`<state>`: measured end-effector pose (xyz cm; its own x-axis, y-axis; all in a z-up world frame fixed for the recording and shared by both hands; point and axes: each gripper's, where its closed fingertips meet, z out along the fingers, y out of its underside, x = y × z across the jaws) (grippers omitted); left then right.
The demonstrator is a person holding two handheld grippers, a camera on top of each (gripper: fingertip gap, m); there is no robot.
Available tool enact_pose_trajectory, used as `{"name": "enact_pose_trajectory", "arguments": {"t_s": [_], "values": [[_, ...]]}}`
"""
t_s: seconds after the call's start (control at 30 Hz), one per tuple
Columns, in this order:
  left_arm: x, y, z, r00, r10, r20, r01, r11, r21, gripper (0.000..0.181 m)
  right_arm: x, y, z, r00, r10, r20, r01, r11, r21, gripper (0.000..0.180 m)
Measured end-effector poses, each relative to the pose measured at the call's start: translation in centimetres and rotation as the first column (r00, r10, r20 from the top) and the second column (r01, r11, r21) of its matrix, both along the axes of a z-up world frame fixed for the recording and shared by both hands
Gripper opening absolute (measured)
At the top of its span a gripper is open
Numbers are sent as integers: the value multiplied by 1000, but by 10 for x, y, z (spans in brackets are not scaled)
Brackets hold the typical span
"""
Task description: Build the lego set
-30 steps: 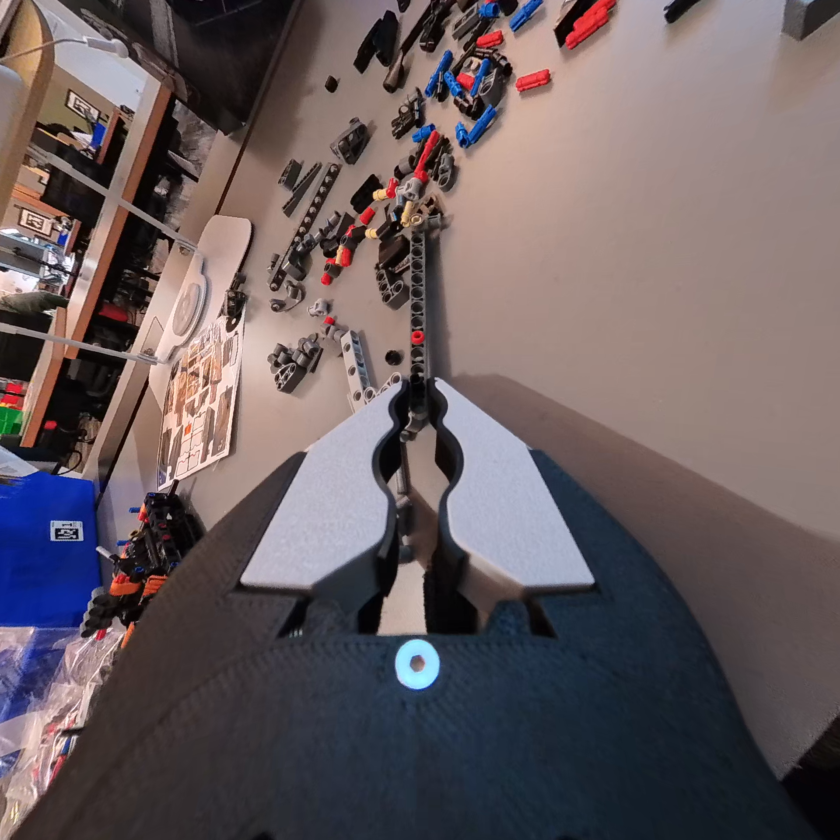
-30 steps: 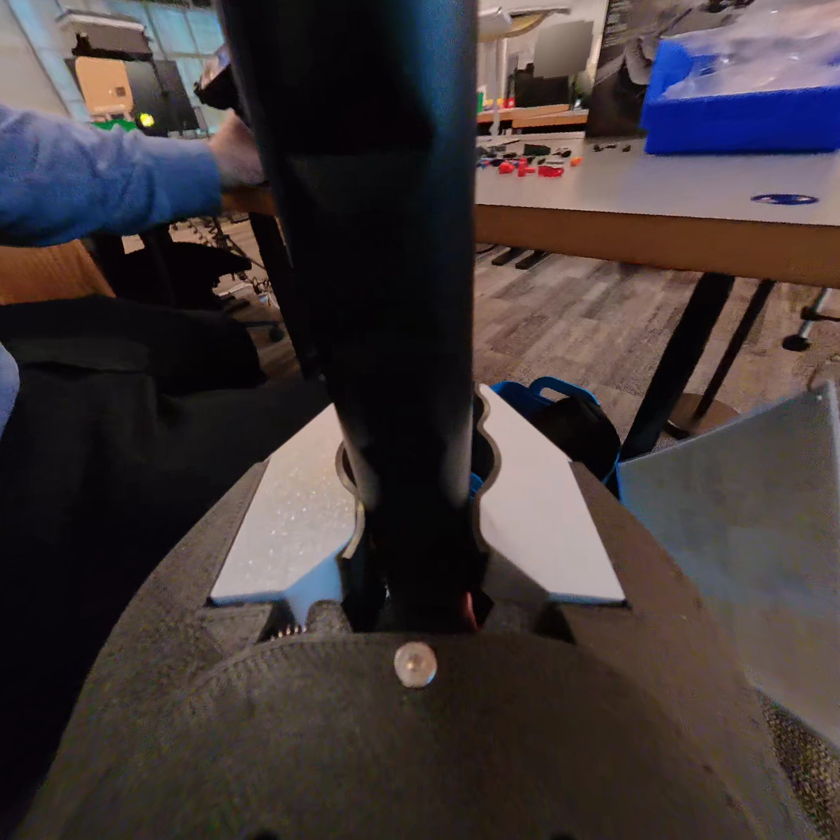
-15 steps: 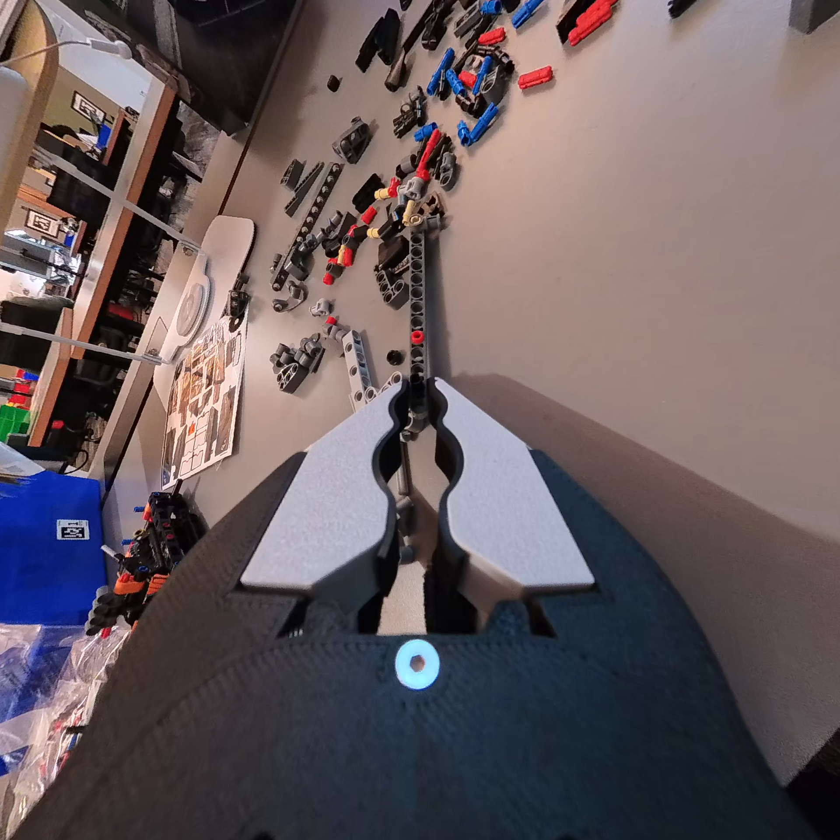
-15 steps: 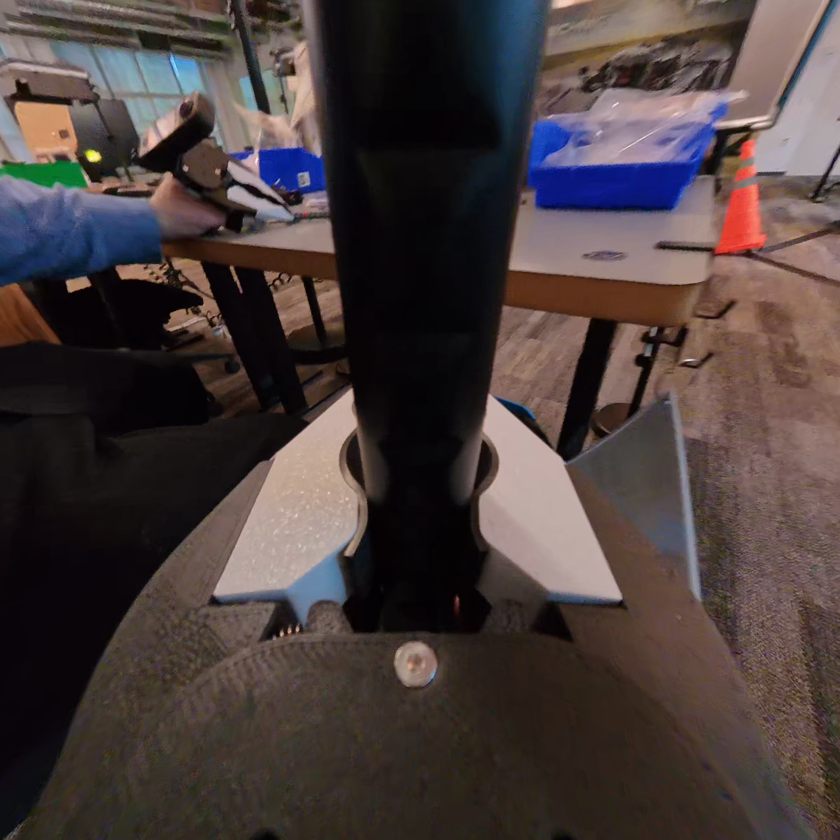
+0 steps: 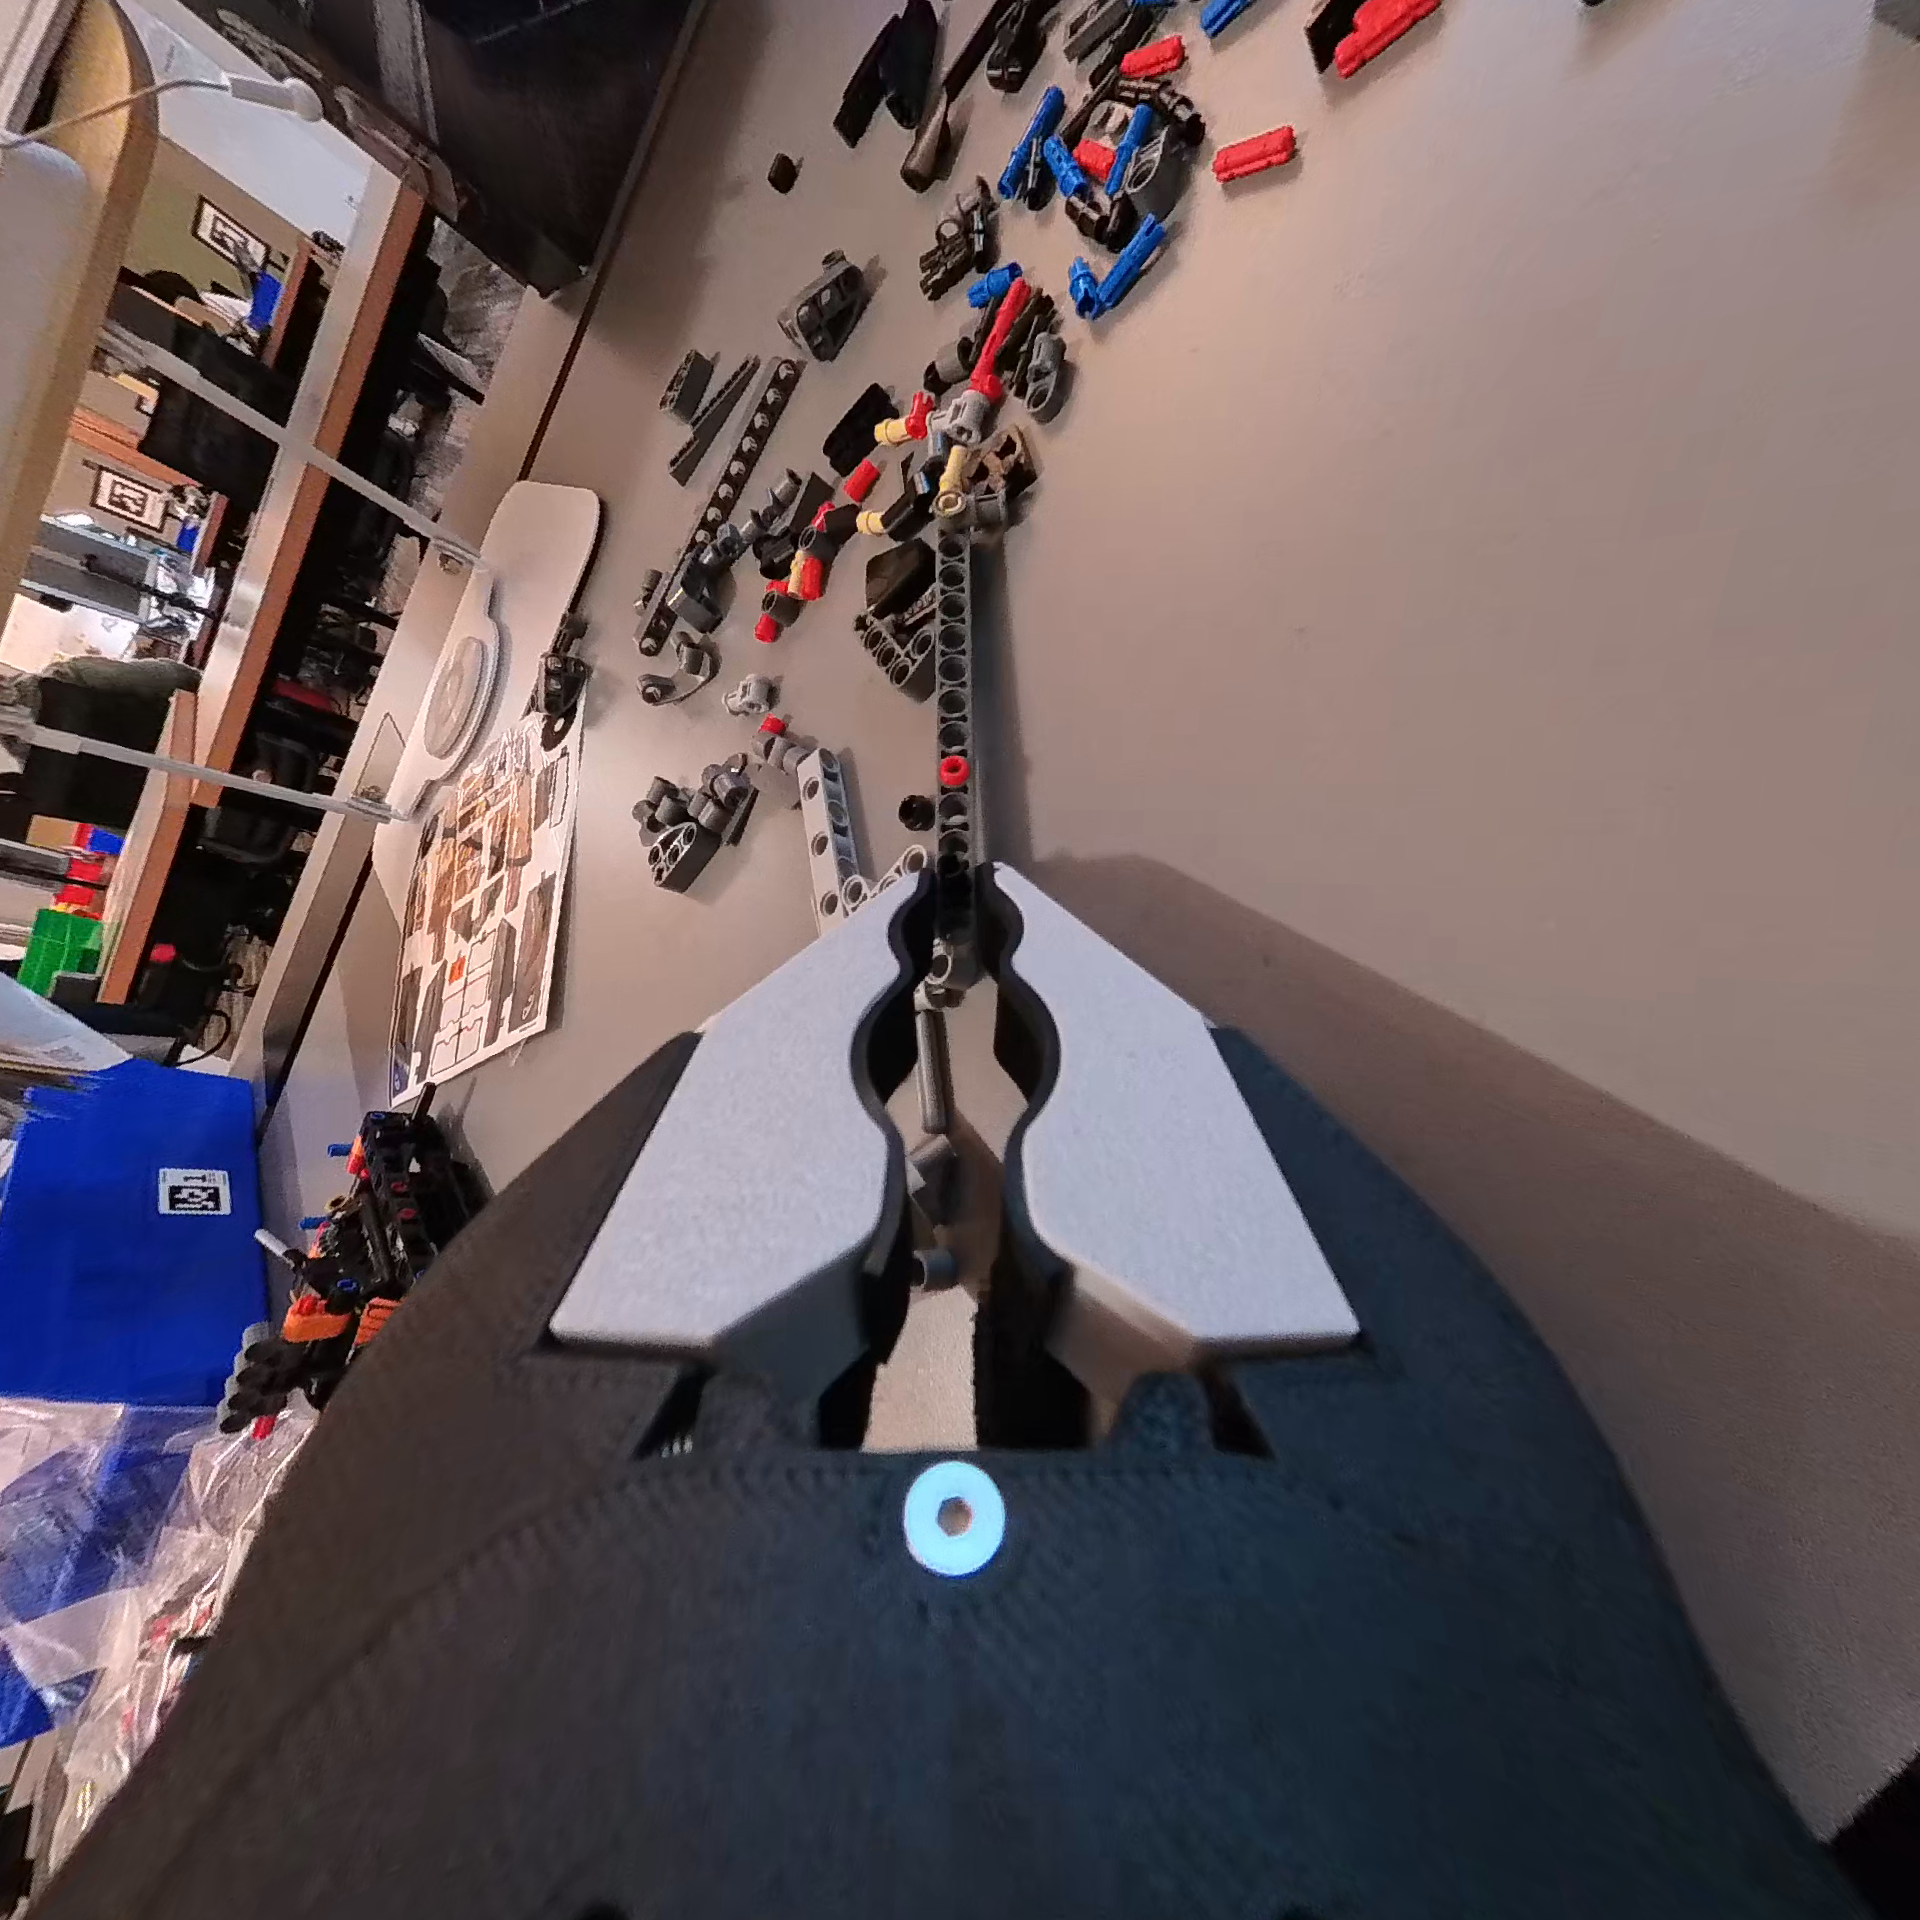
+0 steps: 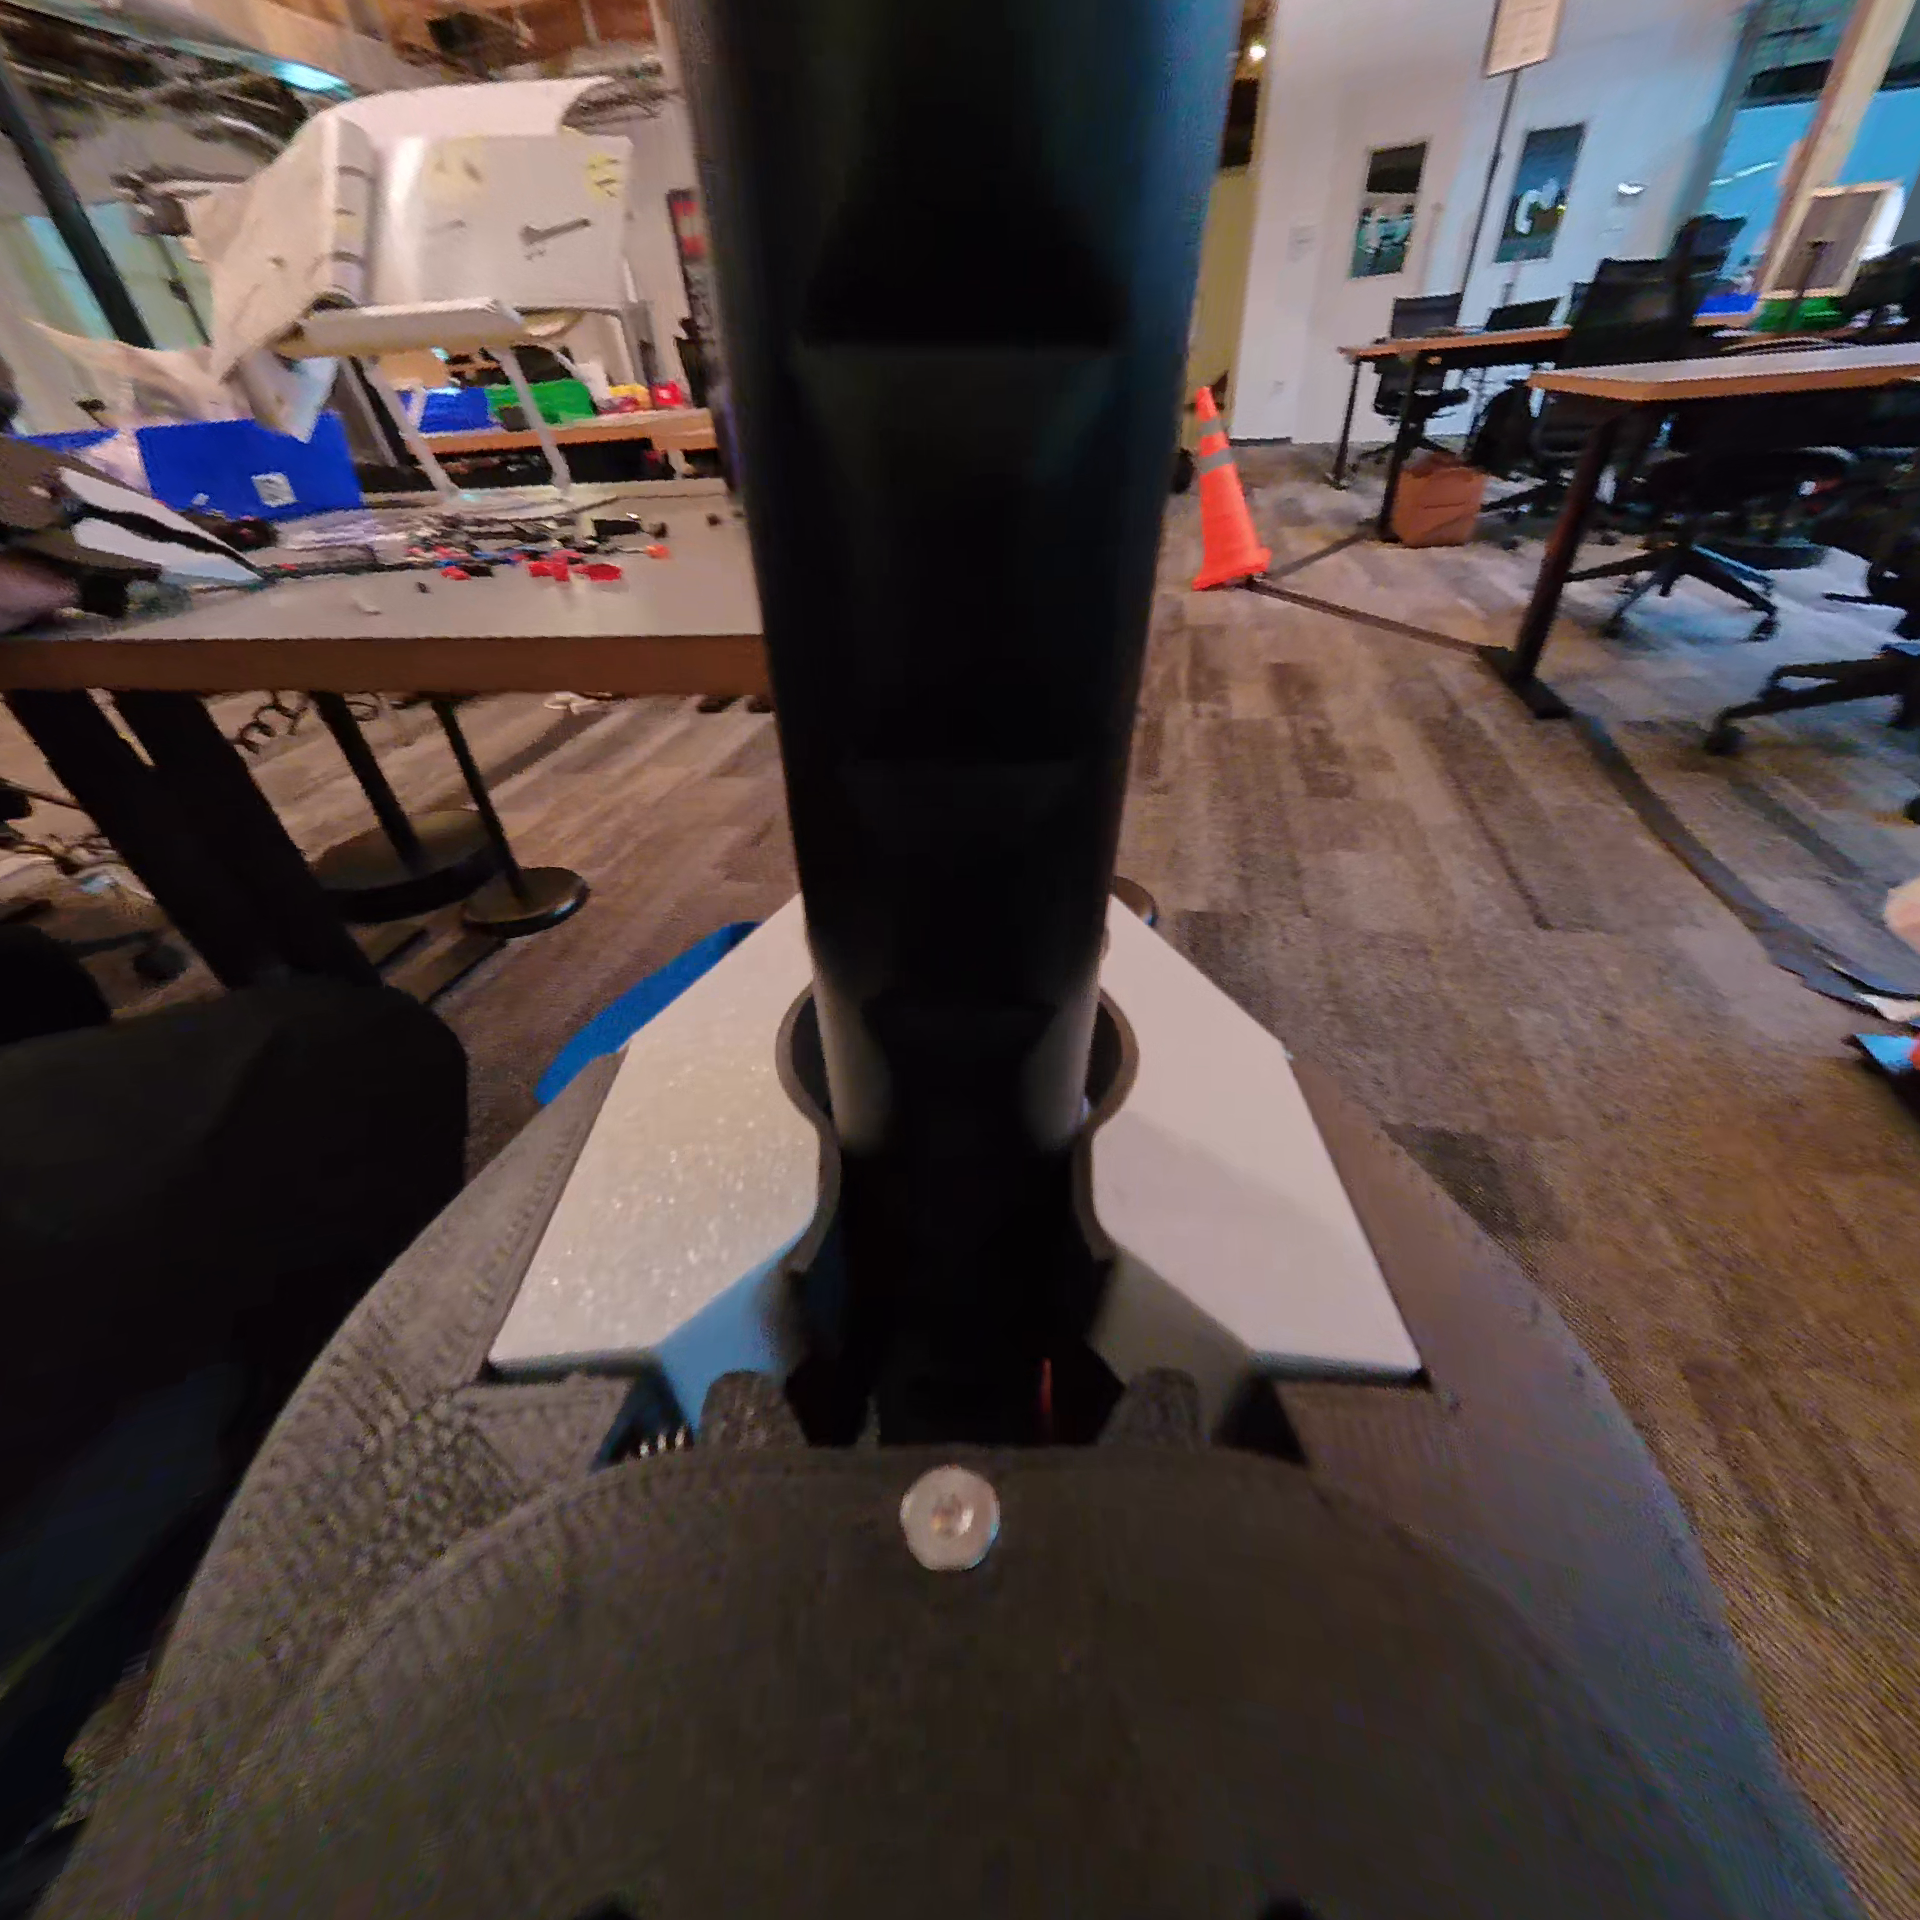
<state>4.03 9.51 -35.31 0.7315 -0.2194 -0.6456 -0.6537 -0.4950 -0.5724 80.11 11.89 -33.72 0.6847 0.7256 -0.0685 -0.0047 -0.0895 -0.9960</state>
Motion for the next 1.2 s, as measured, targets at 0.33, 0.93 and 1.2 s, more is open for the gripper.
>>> {"name": "enact_pose_trajectory", "arguments": {"t_s": [0.33, 0.93, 1.2], "values": [[0, 0, 0, 1000, -1, -7, 1, 1000, 2, 6, 31, 7, -54, 990, -101, 95, 108, 992, -70, 39], [-4, 2, 1, 999, 24, -23, -24, 1000, 10, 6, -86, -204, -138, 920, 382, 88, -294, 819, -493, 7], [-4, 2, 1, 999, 26, -31, -25, 1000, 15, 6, -290, -35, 21, 931, 345, 120, -338, 938, -72, 43]]}}
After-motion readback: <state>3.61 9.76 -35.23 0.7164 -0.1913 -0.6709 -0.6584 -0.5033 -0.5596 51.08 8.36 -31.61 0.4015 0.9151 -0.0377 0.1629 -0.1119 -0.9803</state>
